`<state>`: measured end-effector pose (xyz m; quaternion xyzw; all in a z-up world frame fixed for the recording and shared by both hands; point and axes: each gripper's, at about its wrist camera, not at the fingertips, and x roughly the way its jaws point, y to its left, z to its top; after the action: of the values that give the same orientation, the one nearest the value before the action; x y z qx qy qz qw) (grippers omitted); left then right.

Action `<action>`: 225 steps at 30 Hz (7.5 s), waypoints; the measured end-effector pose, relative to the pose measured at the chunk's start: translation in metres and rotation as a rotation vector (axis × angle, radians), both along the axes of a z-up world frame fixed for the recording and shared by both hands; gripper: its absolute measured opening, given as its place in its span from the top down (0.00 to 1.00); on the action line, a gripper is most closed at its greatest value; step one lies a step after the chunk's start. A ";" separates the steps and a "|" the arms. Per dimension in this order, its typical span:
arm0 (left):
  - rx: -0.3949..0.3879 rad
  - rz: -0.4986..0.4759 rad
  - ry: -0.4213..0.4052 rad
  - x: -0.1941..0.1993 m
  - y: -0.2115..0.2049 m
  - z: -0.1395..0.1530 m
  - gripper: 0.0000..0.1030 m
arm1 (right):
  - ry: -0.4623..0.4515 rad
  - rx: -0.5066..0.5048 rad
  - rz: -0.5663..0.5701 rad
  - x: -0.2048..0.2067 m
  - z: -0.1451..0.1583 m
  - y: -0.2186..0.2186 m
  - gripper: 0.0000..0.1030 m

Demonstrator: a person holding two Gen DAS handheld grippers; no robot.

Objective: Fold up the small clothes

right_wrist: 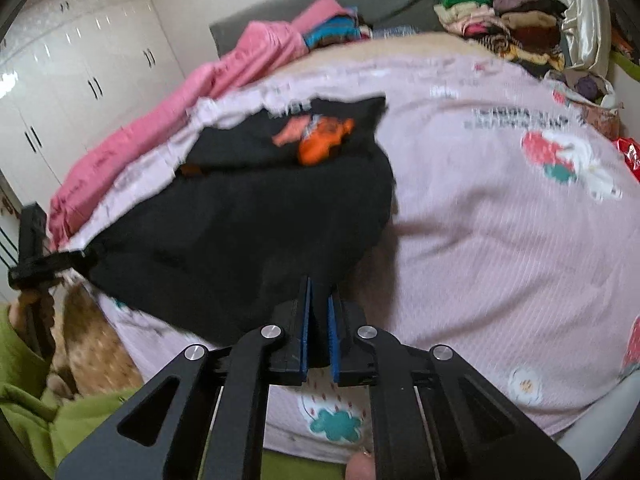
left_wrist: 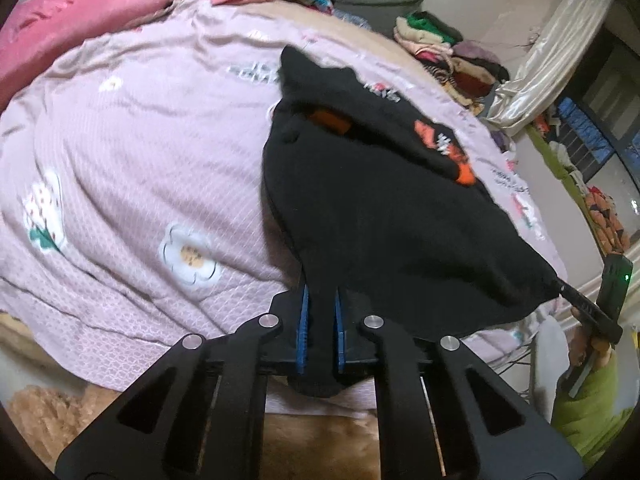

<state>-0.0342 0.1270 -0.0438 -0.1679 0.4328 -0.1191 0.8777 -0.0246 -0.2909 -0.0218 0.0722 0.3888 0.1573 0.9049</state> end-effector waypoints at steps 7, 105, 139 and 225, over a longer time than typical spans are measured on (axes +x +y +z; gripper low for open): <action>-0.026 0.012 -0.069 0.000 0.008 0.031 0.97 | -0.107 0.081 -0.024 0.002 0.033 -0.014 0.93; 0.207 0.109 -0.184 0.200 -0.003 0.064 0.63 | -0.177 -0.148 -0.284 0.219 0.043 -0.006 0.57; 0.326 -0.047 -0.044 0.195 -0.066 -0.008 0.86 | 0.041 -0.310 -0.051 0.229 -0.039 0.063 0.76; 0.178 0.136 -0.137 0.279 0.030 0.024 0.42 | -0.055 -0.247 -0.227 0.291 -0.004 0.024 0.55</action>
<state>0.2450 0.1565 -0.0201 -0.1100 0.3684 -0.0315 0.9226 0.2662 -0.2674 -0.0254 -0.0007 0.3694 0.0069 0.9292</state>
